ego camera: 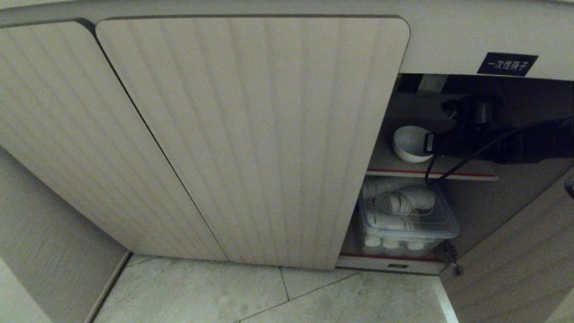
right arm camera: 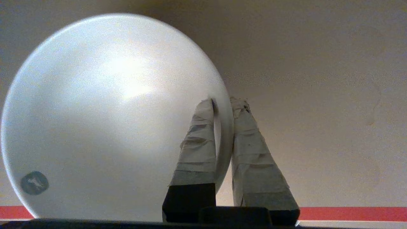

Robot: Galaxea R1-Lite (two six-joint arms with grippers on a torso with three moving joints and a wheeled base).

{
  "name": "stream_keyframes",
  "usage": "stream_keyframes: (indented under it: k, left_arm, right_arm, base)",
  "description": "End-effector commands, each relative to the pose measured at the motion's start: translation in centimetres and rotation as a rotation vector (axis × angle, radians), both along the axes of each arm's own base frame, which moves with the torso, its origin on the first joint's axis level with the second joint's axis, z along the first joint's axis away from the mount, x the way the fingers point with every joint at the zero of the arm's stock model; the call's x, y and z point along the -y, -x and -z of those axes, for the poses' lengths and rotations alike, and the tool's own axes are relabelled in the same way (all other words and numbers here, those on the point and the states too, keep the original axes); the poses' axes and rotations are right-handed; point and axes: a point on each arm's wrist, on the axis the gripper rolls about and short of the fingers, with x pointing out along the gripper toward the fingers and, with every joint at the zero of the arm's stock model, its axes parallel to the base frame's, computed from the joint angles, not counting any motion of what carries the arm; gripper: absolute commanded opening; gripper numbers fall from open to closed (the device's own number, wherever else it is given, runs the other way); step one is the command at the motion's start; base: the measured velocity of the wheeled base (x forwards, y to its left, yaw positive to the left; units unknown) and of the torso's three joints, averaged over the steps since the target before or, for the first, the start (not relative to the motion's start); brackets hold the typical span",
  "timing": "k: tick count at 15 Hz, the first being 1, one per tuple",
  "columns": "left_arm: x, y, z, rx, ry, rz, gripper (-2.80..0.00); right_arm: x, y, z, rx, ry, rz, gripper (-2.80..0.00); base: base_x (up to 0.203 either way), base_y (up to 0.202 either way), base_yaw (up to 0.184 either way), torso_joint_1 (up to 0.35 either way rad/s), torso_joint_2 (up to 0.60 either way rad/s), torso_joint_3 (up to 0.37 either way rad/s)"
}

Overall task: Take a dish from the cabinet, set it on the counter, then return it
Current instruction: Take the bowl from the cabinet

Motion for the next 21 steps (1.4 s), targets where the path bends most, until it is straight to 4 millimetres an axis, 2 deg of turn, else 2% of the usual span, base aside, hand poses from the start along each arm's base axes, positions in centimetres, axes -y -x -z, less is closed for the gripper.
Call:
stream_keyframes:
  k: [1, 13, 21]
  left_arm:
    - [0.0, 0.0, 0.0, 0.001, 0.001, 0.000, -2.80]
    - [0.0, 0.0, 0.0, 0.001, 0.001, 0.000, -2.80]
    - [0.0, 0.0, 0.0, 0.001, 0.001, 0.000, -2.80]
  right_arm:
    - [0.0, 0.0, 0.2, -0.006, 0.001, 0.001, -2.80]
    - [0.0, 0.3, 0.2, -0.012, 0.001, 0.003, -2.80]
    - [0.0, 1.5, -0.1, 0.004, -0.002, 0.005, -2.80]
  base:
    - [0.000, 0.000, 0.000, 0.000, 0.00, 0.000]
    - [0.000, 0.000, 0.000, 0.000, 0.00, 0.000]
    - [0.000, 0.000, 0.000, 0.000, 0.00, 0.000]
